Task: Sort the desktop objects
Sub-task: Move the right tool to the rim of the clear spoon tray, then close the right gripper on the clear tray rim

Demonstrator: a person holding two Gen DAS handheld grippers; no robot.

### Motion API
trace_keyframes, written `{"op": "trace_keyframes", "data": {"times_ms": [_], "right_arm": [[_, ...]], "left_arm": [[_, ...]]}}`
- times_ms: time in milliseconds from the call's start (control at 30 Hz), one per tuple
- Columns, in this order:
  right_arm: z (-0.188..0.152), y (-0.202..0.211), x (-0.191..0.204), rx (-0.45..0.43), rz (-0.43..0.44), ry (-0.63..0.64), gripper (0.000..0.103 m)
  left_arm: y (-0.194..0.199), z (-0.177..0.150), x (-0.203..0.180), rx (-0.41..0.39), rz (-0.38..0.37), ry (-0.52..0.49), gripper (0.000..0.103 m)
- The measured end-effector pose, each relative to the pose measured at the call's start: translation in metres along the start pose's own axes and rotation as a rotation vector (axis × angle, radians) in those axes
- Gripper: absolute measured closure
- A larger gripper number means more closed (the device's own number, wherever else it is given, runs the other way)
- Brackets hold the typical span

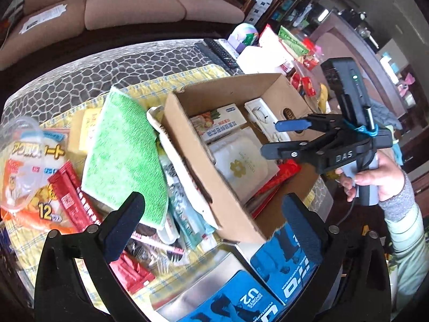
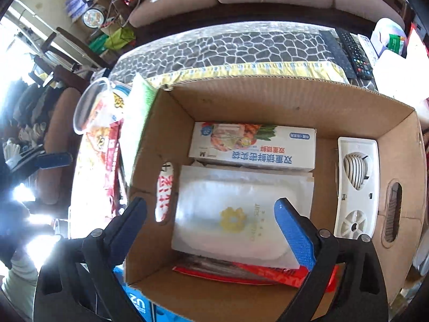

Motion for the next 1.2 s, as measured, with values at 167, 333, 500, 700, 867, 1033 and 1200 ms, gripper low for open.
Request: {"op": "trace_keyframes", "data": {"times_ms": [167,333,500,700,867,1033,1200], "right_arm": [[-0.024,0.005,0.073,-0.048,0.064,0.064,0.001],[-0.053,-0.004,0.154,-0.060,0.140,0.142,0.001],[-0.081,-0.038,0.220,-0.033,0.238,0.139,0.000],[-0.126,-0.093,0.283,0.032,0.267,0.148,0.000],[-0.155,-0.130,0.308,0.063,0.253,0.134,0.000],[-0.179,-0.150,0.325,0.069,0.193,0.163,0.000],[-0.200,-0.154,0.337,0.059,0.188,0.160,0.000]], "left_arm": [[0.050,-0.054,0.035,-0.026,0.108,0.045,0.000],[0.099,-0.118,0.092,-0.033,0.218,0.145,0.000],[0.132,-0.187,0.153,-0.033,0.282,0.278,0.000],[0.146,-0.260,0.205,-0.011,0.309,0.402,0.000],[0.147,-0.294,0.217,-0.014,0.312,0.435,0.000],[0.139,-0.316,0.214,-0.004,0.301,0.436,0.000],[0.130,-0.336,0.212,0.005,0.288,0.446,0.000]]}}
Point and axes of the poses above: each gripper's, at about its wrist camera, not at the fingertips, and y roughly against the way its jaws point, x to its left, z to its top, the point moved 4 cm from there along -y, roughly the way its jaws point, and after that the axes turned 8 degrees about -x, right-handed, at the moved point
